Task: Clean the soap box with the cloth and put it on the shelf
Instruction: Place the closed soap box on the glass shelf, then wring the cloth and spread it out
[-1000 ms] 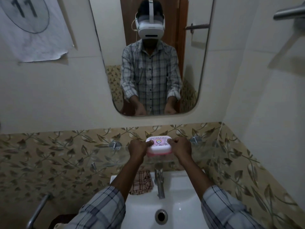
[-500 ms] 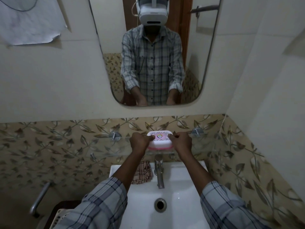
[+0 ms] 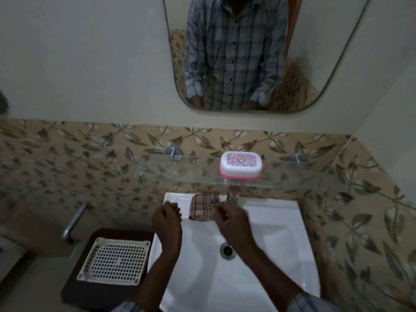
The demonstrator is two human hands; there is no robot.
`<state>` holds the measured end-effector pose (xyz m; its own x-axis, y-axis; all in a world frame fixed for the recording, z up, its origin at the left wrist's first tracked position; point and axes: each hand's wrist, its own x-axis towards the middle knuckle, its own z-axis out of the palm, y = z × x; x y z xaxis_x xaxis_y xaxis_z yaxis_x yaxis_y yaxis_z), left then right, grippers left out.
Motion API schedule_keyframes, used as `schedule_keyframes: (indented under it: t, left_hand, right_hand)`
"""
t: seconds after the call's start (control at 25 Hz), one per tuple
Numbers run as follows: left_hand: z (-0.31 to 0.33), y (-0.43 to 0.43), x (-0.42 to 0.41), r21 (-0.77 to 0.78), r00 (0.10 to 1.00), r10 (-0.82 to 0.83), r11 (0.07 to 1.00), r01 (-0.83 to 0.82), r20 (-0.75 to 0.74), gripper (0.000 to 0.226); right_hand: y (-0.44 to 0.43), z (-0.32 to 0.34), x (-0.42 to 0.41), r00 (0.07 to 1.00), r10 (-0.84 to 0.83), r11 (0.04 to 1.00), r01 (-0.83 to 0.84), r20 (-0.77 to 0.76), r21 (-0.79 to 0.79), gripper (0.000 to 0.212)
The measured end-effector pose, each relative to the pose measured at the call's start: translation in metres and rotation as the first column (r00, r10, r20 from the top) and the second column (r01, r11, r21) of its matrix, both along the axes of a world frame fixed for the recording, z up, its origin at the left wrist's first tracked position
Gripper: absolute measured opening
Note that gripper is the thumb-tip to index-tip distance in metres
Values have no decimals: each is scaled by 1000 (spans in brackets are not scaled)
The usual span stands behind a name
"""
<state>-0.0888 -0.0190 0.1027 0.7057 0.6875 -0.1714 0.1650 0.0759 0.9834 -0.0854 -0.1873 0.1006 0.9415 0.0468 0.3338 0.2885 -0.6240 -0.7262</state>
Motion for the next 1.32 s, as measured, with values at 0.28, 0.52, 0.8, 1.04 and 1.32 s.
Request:
schedule_keyframes:
  t: [0.28,0.52,0.8,1.04,1.32]
  left_hand:
    - [-79,14,-7,-186,953,-161,976,115,-255,33]
    - [-110,26,-33,-523,879,-327,845,108,-346,31]
    - [-78,20,-25,-861,932,-218,365,353,289,59]
    - [-56,25,-24,-541,896,-402,719,436,188,43]
    - [-35,34,-29,-542,899,-415,728,420,138,34]
  right_hand:
    - [59,-88,72,960,235,544,-258,-150,-798,56]
    - [67,-99,80,983,117,660,-184,-142,-729,26]
    - [68,-58,31,595,393,542,466,-701,700,28]
    - [48,-37,4,942,-10,987,62,-336,147,43]
    - [18,-10,9,733,556,822,-555,-392,128,70]
